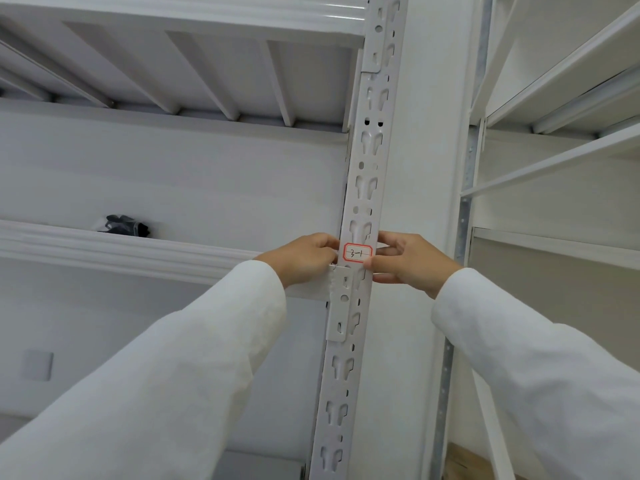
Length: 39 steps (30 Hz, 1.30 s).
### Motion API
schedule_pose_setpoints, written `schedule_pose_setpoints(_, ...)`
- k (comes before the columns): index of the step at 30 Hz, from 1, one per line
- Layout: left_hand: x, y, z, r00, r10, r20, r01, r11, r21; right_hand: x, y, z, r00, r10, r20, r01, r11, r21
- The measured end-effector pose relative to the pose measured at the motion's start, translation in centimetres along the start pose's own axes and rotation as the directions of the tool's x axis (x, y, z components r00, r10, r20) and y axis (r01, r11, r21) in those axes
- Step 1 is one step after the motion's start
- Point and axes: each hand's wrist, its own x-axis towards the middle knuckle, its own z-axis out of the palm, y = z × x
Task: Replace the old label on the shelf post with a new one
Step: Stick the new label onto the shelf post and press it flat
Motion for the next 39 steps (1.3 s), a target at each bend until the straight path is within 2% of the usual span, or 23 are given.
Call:
schedule_pose_setpoints(6, 0.0, -0.2, 0.0, 1.000, 0.001, 0.008, -0.001, 1.000, 0.012, 0.0, 0.3, -0.2, 0.999, 0.032, 0.003, -0.032, 0.996, 0.086)
schedule_pose_setpoints(10, 0.0, -0.1, 0.0, 1.000, 0.001, 0.003, -0.001, 1.000, 0.010, 0.0, 0.3, 0.0, 1.000, 0.007, -0.026, -0.005, 0.998, 0.058)
schedule_pose_setpoints(14, 0.0, -0.2, -0.1, 1.000, 0.003, 0.014, -0.004, 1.000, 0.022, 0.0, -0.1, -0.5, 0.996, 0.085, 0.006, -0.085, 0.993, 0.078)
schedule_pose_setpoints(17, 0.0, -0.2, -0.2, 1.000, 0.003, 0.027, -0.004, 1.000, 0.014, 0.3, -0.9, 0.6, 0.988, 0.128, -0.089, -0.128, 0.992, 0.007)
schedule_pose_setpoints(21, 0.1, -0.5, -0.1, 1.000, 0.010, 0.009, -0.010, 1.000, 0.002, 1.6, -1.1, 3.0, 0.948, 0.103, -0.302, -0.125, 0.991, -0.053)
schedule_pose_setpoints(23, 0.2, -0.5, 0.0, 1.000, 0.009, 0.000, -0.009, 1.000, 0.006, 1.8, -0.6, 3.4, 0.943, 0.077, -0.324, -0.098, 0.994, -0.049)
schedule_pose_setpoints(32, 0.3, -0.6, 0.0, 1.000, 0.005, 0.001, -0.005, 1.000, 0.031, 1.5, -0.3, 2.7, 0.978, 0.002, -0.209, -0.027, 0.993, -0.115)
schedule_pose_setpoints(39, 0.2, -0.7, 0.0, 1.000, 0.015, 0.005, -0.015, 0.998, 0.066, 0.5, -0.1, -0.2, 0.999, 0.044, 0.021, -0.044, 0.998, -0.034)
